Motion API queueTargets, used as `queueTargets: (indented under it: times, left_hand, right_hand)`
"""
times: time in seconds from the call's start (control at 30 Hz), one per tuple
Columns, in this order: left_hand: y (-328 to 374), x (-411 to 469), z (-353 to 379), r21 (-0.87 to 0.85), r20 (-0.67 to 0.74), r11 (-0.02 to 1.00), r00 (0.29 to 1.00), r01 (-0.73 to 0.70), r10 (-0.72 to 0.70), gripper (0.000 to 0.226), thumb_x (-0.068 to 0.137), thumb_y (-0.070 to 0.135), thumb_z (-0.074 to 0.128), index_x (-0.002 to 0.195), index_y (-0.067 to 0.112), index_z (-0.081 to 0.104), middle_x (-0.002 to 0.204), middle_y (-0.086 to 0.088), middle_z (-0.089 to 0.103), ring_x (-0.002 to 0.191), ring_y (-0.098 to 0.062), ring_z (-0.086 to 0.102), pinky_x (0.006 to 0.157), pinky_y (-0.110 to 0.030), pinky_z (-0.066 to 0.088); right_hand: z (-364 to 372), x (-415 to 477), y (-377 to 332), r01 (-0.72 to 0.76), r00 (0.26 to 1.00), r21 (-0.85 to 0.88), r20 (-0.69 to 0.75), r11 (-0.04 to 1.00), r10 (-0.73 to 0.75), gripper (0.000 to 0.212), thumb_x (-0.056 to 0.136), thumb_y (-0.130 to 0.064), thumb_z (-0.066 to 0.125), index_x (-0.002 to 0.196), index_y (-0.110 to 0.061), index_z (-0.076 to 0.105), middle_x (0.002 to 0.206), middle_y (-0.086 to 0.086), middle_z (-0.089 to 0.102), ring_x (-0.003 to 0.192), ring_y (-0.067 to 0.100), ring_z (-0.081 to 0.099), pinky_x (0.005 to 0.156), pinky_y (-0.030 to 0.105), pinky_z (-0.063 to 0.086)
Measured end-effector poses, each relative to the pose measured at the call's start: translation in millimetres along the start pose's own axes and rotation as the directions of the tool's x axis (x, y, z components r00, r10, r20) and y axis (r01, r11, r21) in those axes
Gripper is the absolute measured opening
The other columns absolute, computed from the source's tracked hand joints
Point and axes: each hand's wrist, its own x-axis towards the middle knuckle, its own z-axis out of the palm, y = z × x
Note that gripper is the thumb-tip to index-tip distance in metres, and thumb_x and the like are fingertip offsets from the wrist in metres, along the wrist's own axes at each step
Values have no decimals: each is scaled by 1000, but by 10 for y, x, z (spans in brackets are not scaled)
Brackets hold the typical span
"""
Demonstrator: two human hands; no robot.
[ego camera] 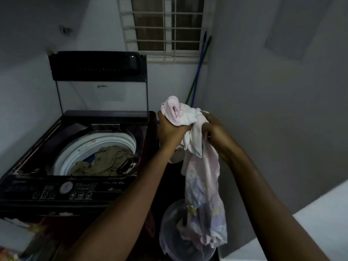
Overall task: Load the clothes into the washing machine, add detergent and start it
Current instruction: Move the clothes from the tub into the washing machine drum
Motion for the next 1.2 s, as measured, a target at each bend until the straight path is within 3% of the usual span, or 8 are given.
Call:
queueTargets:
  times: [0.23,0.47,0.6,0.7,0.8,0.9,1.03,1.2]
  left_hand:
    - [-167,1,-87,-17,281,1000,959,-8,12,130,32,48,100,137,24,28,133,-7,56,122,-25,59,99,-43,53]
    - [-192,58,-35,-111,12,994,1000,-27,28,116,35,55,96,135,24,46,126,6,63,115,-10,62,99,-39,53]
    - [7,113,-6,-214,-96,977,995,20,-42,104,34,47,92,128,24,54,121,7,66,108,-10,65,96,-40,55]
    - [169,154,-26,-244,-174,970,984,4,-48,103,35,45,91,128,27,52,123,7,65,109,-12,64,97,-39,54]
    - [267,164,-1,-335,-241,942,967,1,-87,95,38,40,91,124,29,52,120,9,65,106,-11,65,96,-40,54]
    - [338,86,26,-415,-230,909,963,35,-143,83,40,36,91,114,32,55,112,11,68,98,-9,68,91,-39,57]
    - [239,126,-201,-248,-257,969,965,-8,-58,89,47,28,94,125,23,53,116,8,65,101,-11,66,93,-32,54]
    - [-14,100,-478,149,-151,984,982,-94,116,103,45,34,97,134,18,47,124,-4,65,112,-20,62,89,-26,48]
  right_hand:
    - [-41,-33,-35,-138,990,300,78,944,120,52,87,-36,31,119,-11,64,118,10,68,108,27,62,88,36,48]
    - [-119,-44,53,-103,977,350,211,931,29,62,90,-34,21,140,-7,47,129,13,61,97,16,67,81,25,52]
    - [-147,-99,88,74,997,259,13,963,-80,45,90,-21,49,131,-4,53,129,9,60,120,20,58,98,26,47]
    - [-191,-305,463,201,946,-7,-257,980,-196,79,75,-32,71,144,-17,37,144,-3,44,126,1,47,99,14,41]
    - [-128,-340,1036,26,986,-77,-160,997,-39,124,57,-49,85,152,-29,9,158,-7,20,139,5,29,108,28,35]
    - [83,-189,1497,-89,994,-126,-82,988,78,89,66,-40,88,139,-23,40,142,-3,50,129,14,50,103,34,45]
    - [-80,-87,1667,-88,950,-122,-309,989,46,33,85,1,67,118,-1,62,113,11,63,111,22,58,80,15,48]
    - [-572,-69,1089,-19,675,-7,-738,1000,7,30,80,10,54,78,-20,52,81,5,57,80,18,53,61,15,41]
